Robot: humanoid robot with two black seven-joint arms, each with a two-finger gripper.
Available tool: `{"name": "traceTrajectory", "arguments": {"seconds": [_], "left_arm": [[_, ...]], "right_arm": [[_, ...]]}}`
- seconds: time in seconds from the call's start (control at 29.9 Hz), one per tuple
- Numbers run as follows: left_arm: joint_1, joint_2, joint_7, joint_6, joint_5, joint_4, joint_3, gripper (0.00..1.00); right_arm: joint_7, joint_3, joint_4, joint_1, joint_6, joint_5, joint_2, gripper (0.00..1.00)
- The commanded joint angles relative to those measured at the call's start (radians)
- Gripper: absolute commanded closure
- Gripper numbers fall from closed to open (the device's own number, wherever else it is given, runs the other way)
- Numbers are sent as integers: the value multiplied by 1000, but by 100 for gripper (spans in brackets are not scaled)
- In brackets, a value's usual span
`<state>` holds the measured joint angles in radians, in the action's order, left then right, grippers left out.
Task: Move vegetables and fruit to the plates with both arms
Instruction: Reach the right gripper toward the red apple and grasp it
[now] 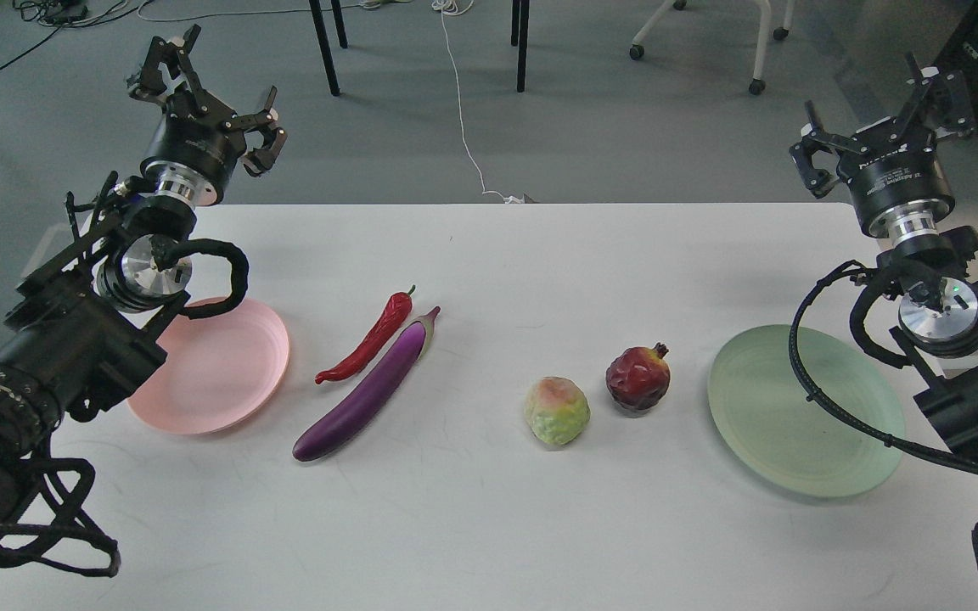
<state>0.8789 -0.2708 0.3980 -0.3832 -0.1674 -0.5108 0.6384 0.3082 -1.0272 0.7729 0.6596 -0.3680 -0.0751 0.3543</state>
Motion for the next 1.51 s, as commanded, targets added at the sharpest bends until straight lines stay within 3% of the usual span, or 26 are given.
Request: {"name": "traceTrajectory", "arguments": {"seconds": [0.0,0.3,0.57,0.74,0.94,1.27,1.47], "left_arm": [[-12,1,4,4,2,-5,-3,2],[-9,-16,-5,1,0,-5,-19,2],[2,-48,-42,1,0,0,-19,2],[5,-76,-42,-3,2,-1,-17,2],[3,-93,-41,-13,0,-5,-16,2],[-6,-96,-39,-56,2,-6,-20,2],[-11,-110,-39,-59,3,-5,-26,2]], "right_arm": [[-1,22,-3,-3,-31,1,-2,1],[-1,274,-17,95,-78,3,66,1],[0,747,-9,435,-78,6,124,1],[-3,1060,23,649,-85,41,117,1],[-1,1370,94,843,-85,286,34,1],[11,1794,172,977,-74,825,-139,2],[16,1917,183,985,-72,877,-153,2]]}}
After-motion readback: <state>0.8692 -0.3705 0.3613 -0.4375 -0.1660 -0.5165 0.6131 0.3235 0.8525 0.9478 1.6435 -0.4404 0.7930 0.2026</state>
